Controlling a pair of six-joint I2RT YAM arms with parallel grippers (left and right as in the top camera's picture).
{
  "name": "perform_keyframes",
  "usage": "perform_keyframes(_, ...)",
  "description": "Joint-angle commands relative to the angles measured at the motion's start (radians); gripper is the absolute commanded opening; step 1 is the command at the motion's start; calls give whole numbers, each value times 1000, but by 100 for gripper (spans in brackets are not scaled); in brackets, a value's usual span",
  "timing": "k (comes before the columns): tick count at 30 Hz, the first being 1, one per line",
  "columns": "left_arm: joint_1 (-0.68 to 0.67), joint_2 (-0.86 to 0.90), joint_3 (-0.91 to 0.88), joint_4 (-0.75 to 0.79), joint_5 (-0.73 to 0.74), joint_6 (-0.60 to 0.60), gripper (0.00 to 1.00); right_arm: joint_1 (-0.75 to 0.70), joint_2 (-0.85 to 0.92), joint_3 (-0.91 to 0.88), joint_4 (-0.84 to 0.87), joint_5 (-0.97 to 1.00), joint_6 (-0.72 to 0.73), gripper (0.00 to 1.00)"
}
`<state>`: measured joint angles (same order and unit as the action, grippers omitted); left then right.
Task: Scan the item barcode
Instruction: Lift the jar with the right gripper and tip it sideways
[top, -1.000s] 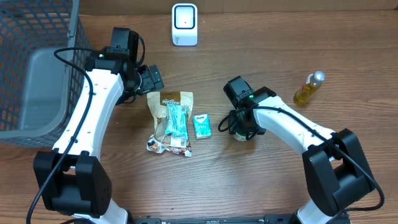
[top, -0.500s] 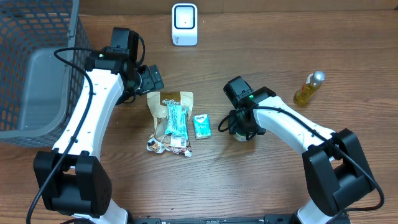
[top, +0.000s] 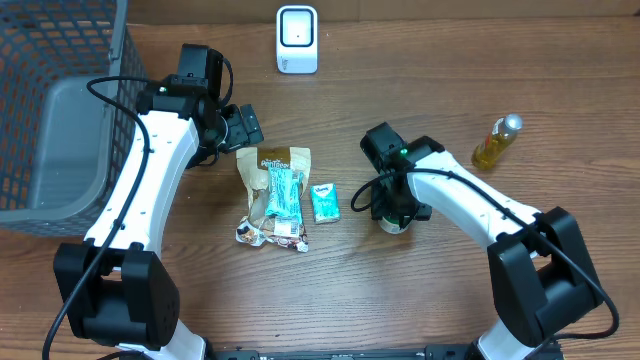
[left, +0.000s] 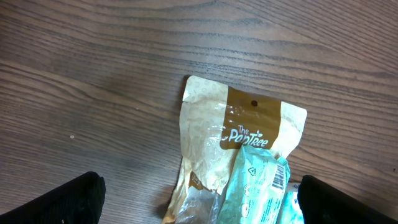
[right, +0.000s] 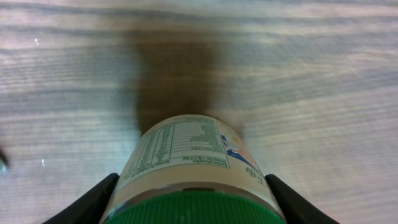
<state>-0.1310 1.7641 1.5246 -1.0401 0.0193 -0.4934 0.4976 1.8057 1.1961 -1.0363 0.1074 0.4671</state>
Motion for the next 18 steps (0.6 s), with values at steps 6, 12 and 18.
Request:
perform_keyframes(6,0,2,15,1,0,11,100,-5,-12,231,-182,-241,1,42)
perform_keyframes(12,0,2,15,1,0,11,100,-5,-12,247,-268,-549,1,40)
perform_keyframes(18,0,2,15,1,0,11,100,-5,-12,247,-314,-727,1,38)
